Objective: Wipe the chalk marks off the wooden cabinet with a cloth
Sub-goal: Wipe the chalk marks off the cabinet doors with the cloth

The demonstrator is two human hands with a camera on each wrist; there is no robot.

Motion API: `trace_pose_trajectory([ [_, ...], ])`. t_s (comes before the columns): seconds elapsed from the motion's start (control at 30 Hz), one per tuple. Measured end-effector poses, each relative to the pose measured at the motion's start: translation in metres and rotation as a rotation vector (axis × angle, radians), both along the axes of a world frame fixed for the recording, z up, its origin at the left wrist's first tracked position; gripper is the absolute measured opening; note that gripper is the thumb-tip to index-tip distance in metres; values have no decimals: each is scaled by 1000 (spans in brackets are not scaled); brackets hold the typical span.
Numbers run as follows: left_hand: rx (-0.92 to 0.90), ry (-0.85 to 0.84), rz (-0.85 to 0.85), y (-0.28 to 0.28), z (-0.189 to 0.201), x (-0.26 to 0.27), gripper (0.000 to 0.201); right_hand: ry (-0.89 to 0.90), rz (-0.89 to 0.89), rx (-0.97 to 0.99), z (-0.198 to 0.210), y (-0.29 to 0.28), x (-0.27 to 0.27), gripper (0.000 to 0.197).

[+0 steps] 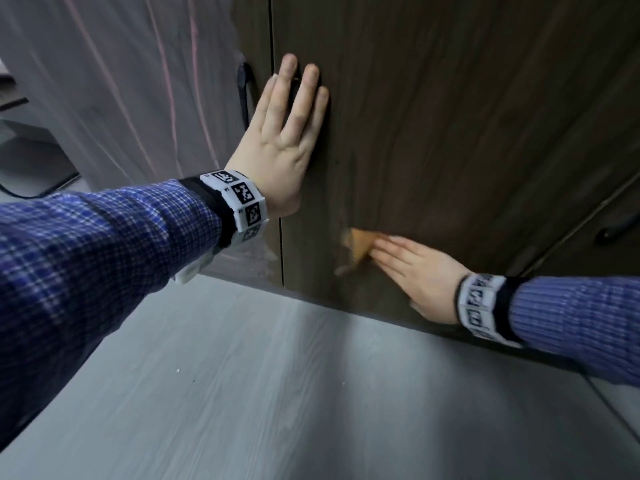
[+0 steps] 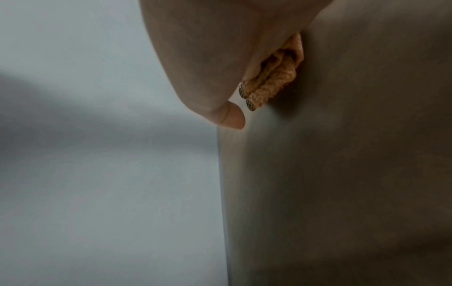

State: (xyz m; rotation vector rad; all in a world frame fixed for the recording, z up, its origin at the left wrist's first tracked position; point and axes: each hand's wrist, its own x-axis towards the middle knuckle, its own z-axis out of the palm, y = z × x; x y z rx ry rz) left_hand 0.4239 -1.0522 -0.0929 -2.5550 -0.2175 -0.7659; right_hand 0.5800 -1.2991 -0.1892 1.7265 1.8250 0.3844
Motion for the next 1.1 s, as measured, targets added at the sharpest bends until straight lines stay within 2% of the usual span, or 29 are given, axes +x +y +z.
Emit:
trace_pose_trajectory([
  [0.07, 11, 25, -2, -1, 5, -8, 100, 2, -28, 98, 9, 33, -21, 94],
  [0.1, 13, 39, -10, 1, 9, -13, 102, -28, -50, 87, 8, 42, -30, 92],
  [0.2, -23, 95, -80, 10, 23, -36, 98, -128, -58, -82, -8, 40, -37, 73],
  [0.27, -79, 91, -116, 20, 37, -54, 95, -170, -35, -132, -9, 34, -37, 71],
  [0.3, -105, 71, -121, 26, 44, -61, 95, -196, -46, -147, -2, 35, -38, 77],
  [0.37, -162, -7, -108, 42, 64, -72, 89, -173, -55, -74, 28, 45, -40, 88],
  [0.47, -226, -163, -54, 72, 102, -90, 73, -41, -41, 95, 85, 70, -44, 94],
  [0.6, -246, -301, -20, 109, 148, -109, 71, 42, -87, 308, 160, 75, -53, 84],
  [0.7, -292, -359, 43, 139, 176, -123, 72, 19, -178, 475, 217, 84, -61, 78],
  [0.83, -302, -363, 122, 176, 221, -135, 80, 13, -219, 745, 308, 148, -87, 82],
  [0.9, -301, -417, 153, 196, 246, -142, 80, -1, -262, 832, 338, 186, -104, 85],
  [0.97, -314, -467, 160, 214, 269, -149, 78, 14, -243, 742, 329, 209, -115, 88],
  [1.03, -322, -480, 185, 231, 285, -156, 77, 116, -190, 469, 290, 212, -128, 90],
  [1.1, -332, -495, 226, 247, 292, -163, 75, 73, -170, 201, 262, 202, -138, 88],
])
